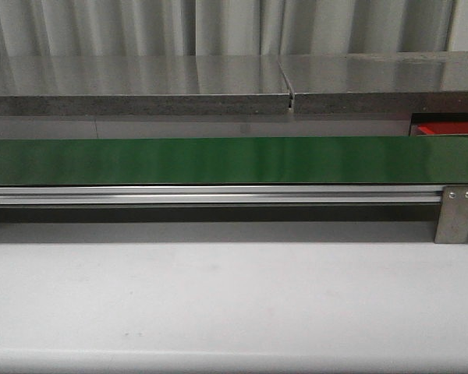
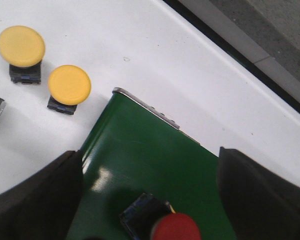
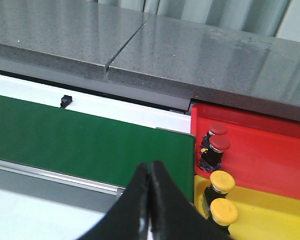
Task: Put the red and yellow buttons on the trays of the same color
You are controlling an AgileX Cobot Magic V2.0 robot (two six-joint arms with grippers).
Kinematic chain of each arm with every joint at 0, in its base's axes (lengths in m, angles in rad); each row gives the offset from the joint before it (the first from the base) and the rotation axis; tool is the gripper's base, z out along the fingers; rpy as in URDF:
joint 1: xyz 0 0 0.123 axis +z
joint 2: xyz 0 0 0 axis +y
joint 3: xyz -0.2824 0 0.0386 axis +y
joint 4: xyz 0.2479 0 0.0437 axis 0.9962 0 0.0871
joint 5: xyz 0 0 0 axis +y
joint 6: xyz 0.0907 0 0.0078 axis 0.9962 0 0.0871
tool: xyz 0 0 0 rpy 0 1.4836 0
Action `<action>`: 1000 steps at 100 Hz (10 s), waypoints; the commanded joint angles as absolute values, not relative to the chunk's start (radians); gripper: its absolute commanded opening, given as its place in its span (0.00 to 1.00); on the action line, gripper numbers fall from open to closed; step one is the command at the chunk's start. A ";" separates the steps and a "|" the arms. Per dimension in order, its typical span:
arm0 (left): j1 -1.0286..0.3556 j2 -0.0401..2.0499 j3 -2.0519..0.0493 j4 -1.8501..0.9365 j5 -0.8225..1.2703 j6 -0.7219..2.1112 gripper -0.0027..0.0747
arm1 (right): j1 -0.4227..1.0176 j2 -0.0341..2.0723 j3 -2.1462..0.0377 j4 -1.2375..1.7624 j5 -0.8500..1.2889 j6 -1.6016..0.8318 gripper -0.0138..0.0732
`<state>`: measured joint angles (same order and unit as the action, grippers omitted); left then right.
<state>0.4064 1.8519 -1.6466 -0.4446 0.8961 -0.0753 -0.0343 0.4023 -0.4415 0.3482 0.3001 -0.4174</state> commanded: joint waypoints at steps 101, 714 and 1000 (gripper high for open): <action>0.465 2.169 -1.811 -0.544 0.702 -0.302 0.72 | -0.031 0.404 -0.465 0.345 0.231 -0.424 0.08; -0.025 0.563 -0.830 -0.274 0.740 0.172 0.01 | 0.370 1.652 -1.590 0.366 0.890 -0.424 0.84; -0.025 0.563 -0.830 -0.274 0.740 0.172 0.01 | -0.352 2.018 -1.836 0.129 0.631 -0.023 0.15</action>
